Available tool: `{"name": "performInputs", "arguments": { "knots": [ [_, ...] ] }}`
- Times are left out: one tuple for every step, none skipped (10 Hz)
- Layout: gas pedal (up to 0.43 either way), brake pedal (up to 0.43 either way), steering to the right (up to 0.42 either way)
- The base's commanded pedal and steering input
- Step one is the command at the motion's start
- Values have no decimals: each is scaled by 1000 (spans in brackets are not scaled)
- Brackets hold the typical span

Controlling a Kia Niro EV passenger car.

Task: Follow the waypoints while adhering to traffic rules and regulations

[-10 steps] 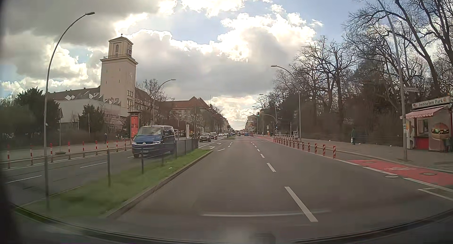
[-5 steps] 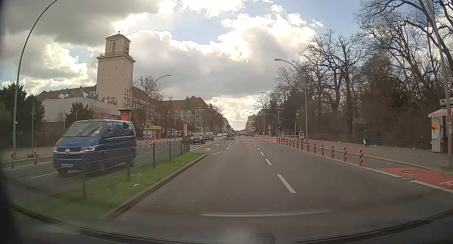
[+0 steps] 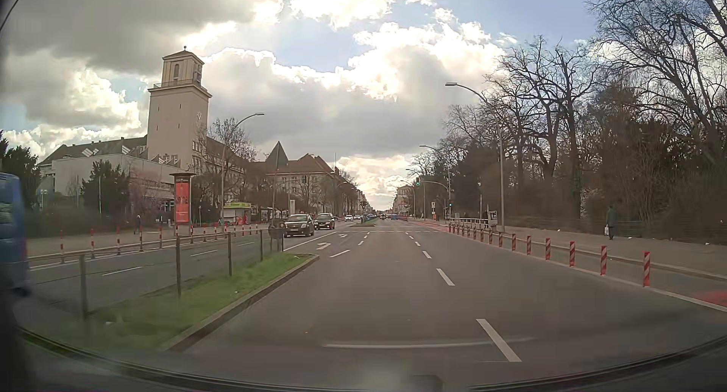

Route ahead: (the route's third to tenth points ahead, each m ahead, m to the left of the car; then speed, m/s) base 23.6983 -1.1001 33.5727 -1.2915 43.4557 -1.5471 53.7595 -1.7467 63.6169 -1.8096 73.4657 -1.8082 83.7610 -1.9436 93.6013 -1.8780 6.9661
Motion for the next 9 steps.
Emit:
{"name": "performInputs", "arguments": {
  "knots": [
    [47,30,6],
    [59,30,7],
    [67,30,6],
    [79,30,7],
    [79,30,7],
    [79,30,8],
    [87,30,7],
    [87,30,7],
    [87,37,7]
  ]
}}
